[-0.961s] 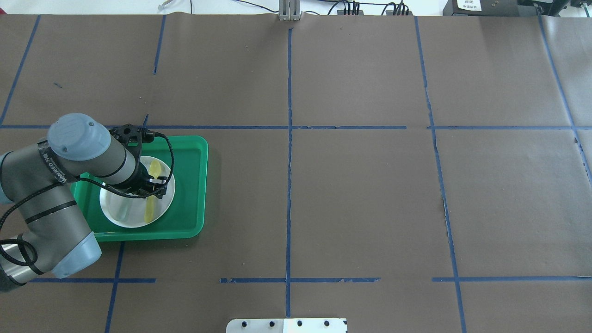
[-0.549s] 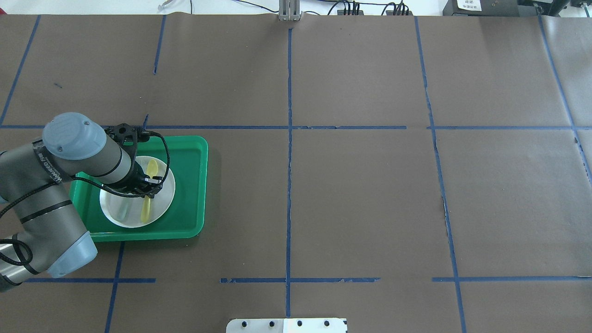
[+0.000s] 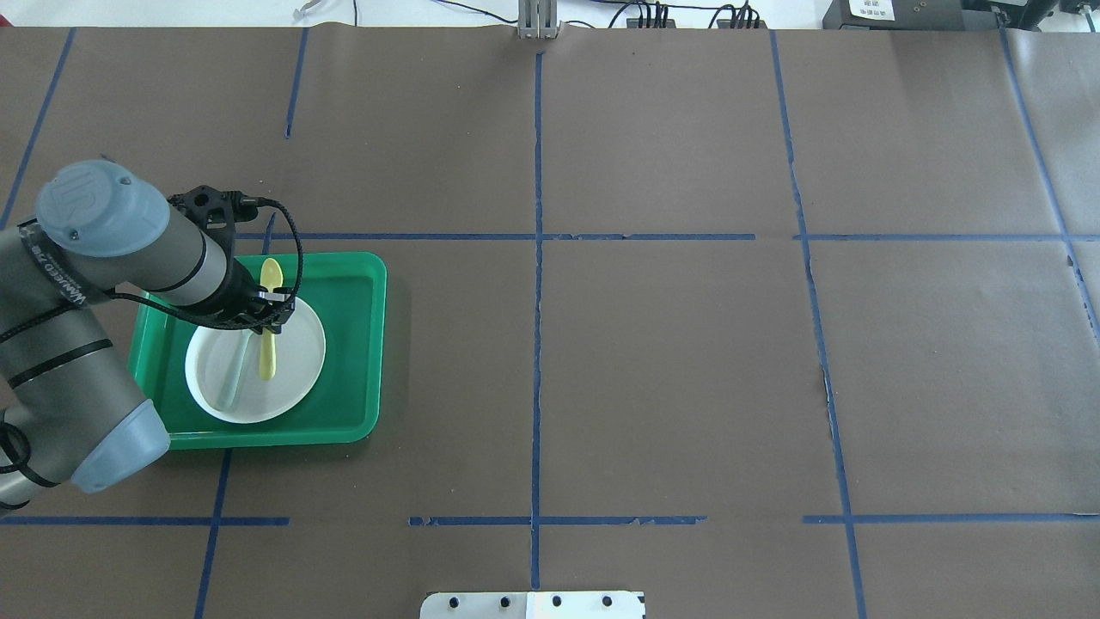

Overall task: Place spoon
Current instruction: 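Lift the spoon with the left gripper and carry it off the plate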

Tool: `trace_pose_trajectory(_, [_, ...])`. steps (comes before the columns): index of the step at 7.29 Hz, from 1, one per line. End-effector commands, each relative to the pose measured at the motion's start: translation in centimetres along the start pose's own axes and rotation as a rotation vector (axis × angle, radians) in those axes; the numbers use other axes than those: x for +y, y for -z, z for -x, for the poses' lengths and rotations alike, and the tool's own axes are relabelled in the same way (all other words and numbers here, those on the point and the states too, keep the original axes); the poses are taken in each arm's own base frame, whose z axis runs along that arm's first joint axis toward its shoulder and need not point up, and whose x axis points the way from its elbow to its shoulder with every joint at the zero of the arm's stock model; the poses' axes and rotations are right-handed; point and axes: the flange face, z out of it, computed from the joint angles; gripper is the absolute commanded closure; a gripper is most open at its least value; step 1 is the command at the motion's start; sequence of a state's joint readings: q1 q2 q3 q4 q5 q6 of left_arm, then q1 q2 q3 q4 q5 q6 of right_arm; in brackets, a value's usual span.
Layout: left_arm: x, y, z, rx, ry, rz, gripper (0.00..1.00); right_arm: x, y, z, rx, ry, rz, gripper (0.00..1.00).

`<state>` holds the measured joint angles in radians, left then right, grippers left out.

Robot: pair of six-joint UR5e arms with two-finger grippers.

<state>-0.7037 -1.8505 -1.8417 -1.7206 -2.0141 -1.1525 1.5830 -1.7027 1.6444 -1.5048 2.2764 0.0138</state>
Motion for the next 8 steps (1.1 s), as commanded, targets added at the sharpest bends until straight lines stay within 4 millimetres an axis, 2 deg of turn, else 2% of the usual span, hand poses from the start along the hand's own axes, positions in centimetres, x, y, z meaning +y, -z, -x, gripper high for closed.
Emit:
trace_pose_trajectory(1, [1.2,-2.1,-5.6,0.007,0.052,0.035,1.00,0.0,0.0,0.0,0.000,0.000,0.000,0.00])
trace_pose_trajectory(3, [3.8,-3.6,-7.4,0.006,0.041,0.073,1.00,0.0,0.0,0.0,0.000,0.000,0.000,0.00])
trace_pose_trajectory(4, [4.4,-4.0,-7.6,0.003,0.033,0.082,0.73,0.0,0.0,0.0,0.000,0.001,-0.001,0.00])
trace_pose_trajectory(5, [4.5,-4.2,-7.2,-0.004,0.034,0.083,0.07,0.0,0.0,0.0,0.000,0.001,-0.001,0.00])
trace_pose_trajectory(6, [4.2,-4.0,-6.9,-0.005,0.039,0.079,0.00,0.0,0.0,0.0,0.000,0.001,0.000,0.00])
trace_pose_trajectory(7, [3.6,-2.6,-6.6,0.013,0.038,0.061,0.00,0.0,0.0,0.0,0.000,0.000,0.000,0.00])
trace_pose_trajectory(8, [1.1,0.2,-4.2,0.028,0.043,0.016,0.00,0.0,0.0,0.0,0.000,0.000,0.000,0.00])
